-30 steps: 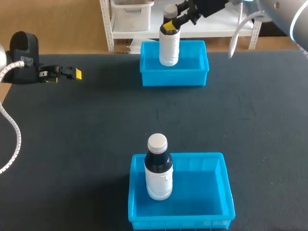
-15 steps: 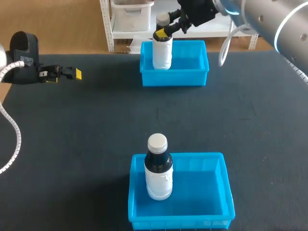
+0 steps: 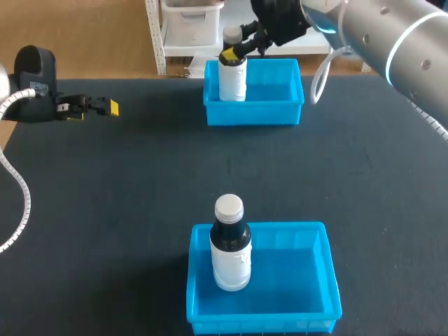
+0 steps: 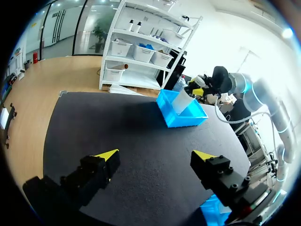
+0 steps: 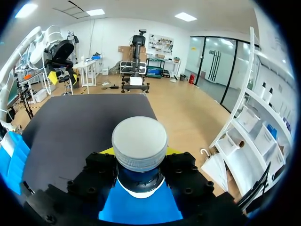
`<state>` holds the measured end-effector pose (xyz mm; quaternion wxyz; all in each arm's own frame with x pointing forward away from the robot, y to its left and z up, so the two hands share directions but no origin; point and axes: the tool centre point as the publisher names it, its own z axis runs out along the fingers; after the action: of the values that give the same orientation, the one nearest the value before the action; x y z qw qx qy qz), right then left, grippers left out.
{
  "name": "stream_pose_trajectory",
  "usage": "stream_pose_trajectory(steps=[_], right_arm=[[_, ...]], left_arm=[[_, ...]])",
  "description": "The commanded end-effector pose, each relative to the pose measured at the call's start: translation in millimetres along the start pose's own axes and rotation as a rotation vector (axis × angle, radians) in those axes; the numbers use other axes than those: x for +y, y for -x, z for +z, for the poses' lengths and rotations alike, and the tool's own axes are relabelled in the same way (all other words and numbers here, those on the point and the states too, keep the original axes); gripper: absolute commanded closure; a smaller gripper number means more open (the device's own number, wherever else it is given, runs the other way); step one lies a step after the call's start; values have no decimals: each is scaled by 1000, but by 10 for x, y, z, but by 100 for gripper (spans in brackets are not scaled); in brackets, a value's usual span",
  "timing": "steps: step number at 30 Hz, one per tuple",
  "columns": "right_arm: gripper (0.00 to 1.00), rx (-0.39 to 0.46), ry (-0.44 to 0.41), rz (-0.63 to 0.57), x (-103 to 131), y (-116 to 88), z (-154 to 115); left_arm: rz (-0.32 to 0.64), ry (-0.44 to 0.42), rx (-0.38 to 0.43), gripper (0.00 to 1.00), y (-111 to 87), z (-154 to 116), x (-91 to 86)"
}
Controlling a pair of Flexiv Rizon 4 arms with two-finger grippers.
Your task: Pick up the bottle, and place it in the far bin if it is heavy, or in the near bin if it is light.
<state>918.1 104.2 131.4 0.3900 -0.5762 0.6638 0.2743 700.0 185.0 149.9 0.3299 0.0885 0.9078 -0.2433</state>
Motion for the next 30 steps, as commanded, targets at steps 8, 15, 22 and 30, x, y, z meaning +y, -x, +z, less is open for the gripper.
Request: stream_pose_trajectory(steps=[8,15,22,30], right_arm=[[4,18,470,12,-136,0,122],[0,24,470,18,-157,-12,120],[0,55,434,49,-210,-84,12],[0,79,300,139,-401,-312,-523]], left_arm=[[0,0,0,0,0,0,0],[0,0,0,0,0,0,0],[0,0,0,0,0,0,0],[0,0,0,0,0,0,0]])
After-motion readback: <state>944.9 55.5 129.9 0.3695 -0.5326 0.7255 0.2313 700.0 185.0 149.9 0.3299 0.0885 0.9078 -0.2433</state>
